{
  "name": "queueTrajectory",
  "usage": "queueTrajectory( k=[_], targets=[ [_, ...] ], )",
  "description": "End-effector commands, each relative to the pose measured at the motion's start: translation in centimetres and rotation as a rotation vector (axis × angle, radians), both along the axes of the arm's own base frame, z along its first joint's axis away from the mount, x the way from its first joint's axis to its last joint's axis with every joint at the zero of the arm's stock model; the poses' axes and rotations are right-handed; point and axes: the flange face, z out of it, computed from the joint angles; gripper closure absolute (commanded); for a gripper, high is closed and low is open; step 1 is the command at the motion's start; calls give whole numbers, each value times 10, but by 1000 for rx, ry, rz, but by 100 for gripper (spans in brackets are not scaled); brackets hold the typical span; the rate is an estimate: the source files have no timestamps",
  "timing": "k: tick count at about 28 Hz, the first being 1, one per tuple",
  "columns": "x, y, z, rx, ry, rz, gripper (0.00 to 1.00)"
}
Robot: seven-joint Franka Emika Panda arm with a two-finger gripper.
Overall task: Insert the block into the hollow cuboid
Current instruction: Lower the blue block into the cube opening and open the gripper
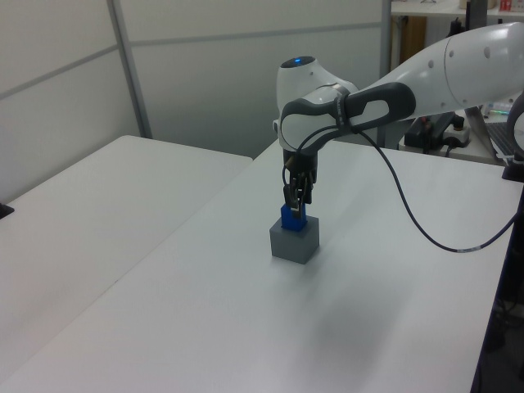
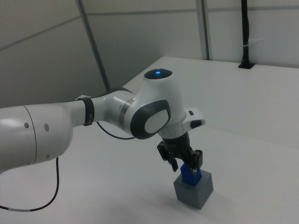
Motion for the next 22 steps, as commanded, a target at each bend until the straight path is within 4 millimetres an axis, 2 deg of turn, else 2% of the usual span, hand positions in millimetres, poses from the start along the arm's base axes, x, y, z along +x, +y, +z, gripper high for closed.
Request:
queueTrajectory(
  k=[1,2,9,13,17,22],
  targets=[
    [5,3,0,-7,17,16,5],
    [6,3,2,-8,12,16,2],
    [6,3,9,-8,1,17,0],
    [10,3,25,-13,-23,17,0],
    [6,5,31,-8,-10,17,0],
    [2,9,56,3,32,17,0]
  ],
)
